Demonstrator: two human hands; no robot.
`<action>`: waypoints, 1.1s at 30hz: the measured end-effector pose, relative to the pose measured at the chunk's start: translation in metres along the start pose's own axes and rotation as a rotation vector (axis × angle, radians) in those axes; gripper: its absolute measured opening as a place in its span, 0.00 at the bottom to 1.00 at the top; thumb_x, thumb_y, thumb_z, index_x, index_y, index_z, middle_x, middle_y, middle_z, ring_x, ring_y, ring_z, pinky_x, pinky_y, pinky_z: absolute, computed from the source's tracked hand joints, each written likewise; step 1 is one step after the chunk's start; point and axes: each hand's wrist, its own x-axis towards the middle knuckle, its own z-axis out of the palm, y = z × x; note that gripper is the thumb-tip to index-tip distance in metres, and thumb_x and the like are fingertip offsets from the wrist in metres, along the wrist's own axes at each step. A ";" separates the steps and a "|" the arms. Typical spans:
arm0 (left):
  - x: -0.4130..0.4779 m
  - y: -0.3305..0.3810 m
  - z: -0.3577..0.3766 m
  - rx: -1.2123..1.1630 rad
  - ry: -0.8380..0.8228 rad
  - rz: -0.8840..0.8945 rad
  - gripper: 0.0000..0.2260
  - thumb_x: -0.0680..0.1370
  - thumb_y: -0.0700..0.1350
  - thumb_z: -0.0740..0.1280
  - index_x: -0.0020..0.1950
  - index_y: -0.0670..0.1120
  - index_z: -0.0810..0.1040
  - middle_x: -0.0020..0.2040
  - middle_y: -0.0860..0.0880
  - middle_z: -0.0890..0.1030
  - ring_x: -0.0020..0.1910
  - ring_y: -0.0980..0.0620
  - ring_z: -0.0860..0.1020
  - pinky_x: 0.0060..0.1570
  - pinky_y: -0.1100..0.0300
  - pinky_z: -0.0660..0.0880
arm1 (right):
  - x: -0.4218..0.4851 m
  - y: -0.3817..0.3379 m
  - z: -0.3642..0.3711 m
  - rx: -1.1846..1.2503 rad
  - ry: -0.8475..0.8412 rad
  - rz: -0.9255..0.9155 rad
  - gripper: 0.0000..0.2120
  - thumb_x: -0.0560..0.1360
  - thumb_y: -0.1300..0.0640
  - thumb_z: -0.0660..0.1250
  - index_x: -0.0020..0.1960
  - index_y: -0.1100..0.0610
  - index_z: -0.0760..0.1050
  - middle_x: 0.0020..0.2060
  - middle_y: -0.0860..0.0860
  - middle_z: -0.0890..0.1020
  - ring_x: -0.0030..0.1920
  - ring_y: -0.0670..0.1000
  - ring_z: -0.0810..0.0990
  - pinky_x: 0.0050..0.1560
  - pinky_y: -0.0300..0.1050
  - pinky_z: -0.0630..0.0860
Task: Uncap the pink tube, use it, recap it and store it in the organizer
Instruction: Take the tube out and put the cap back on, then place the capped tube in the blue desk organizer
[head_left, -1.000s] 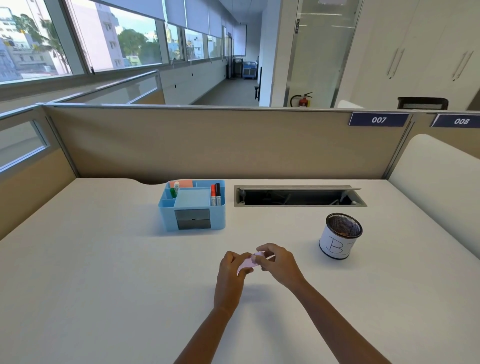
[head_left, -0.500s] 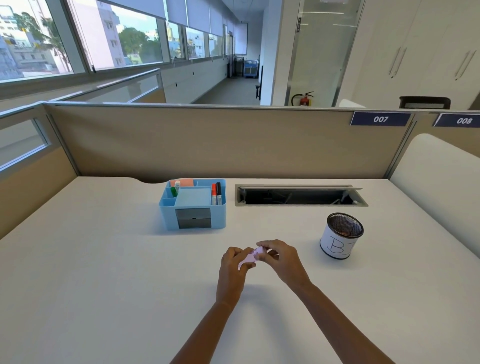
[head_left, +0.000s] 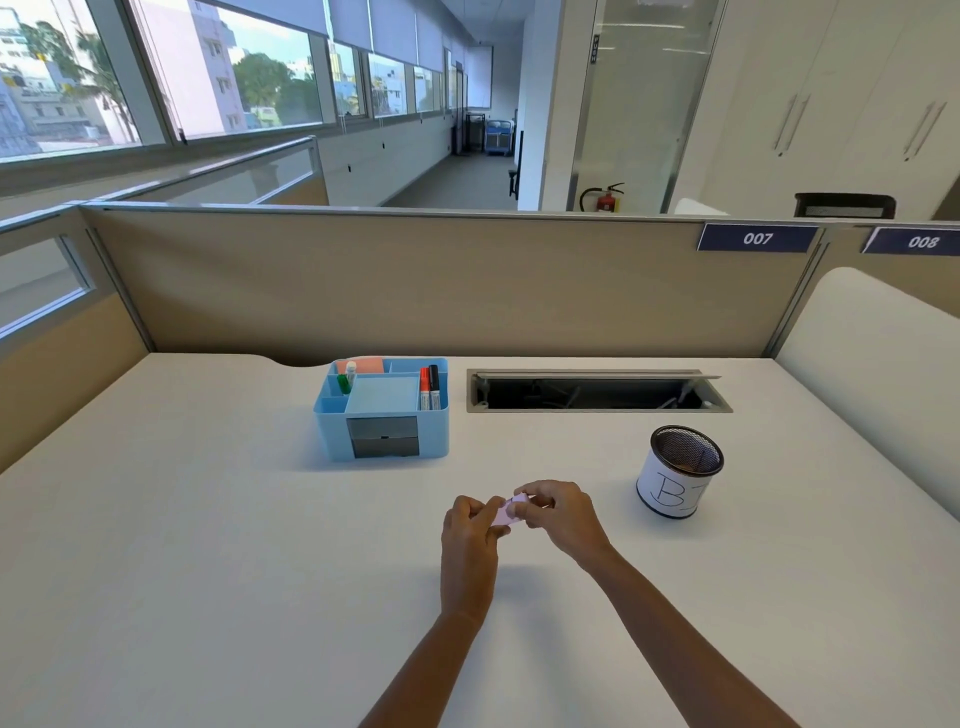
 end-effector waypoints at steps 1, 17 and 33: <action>-0.001 0.001 0.000 -0.046 -0.009 -0.051 0.13 0.75 0.38 0.66 0.59 0.44 0.76 0.50 0.41 0.76 0.52 0.45 0.74 0.49 0.63 0.74 | 0.000 -0.001 0.000 0.020 -0.003 0.025 0.10 0.71 0.61 0.70 0.50 0.64 0.79 0.41 0.60 0.83 0.36 0.54 0.79 0.42 0.40 0.75; 0.006 -0.001 0.005 -0.674 -0.057 -0.558 0.12 0.78 0.41 0.60 0.60 0.40 0.73 0.52 0.44 0.78 0.48 0.44 0.78 0.32 0.73 0.77 | -0.009 0.008 0.023 0.214 -0.075 0.177 0.12 0.73 0.67 0.64 0.56 0.63 0.78 0.49 0.59 0.82 0.49 0.55 0.80 0.54 0.48 0.78; 0.017 -0.013 -0.014 -0.472 -0.197 -0.493 0.12 0.80 0.44 0.57 0.57 0.40 0.76 0.52 0.43 0.80 0.51 0.46 0.76 0.44 0.64 0.76 | 0.005 0.001 0.038 -0.194 -0.027 -0.020 0.13 0.72 0.60 0.68 0.55 0.64 0.77 0.50 0.60 0.84 0.48 0.57 0.83 0.48 0.42 0.77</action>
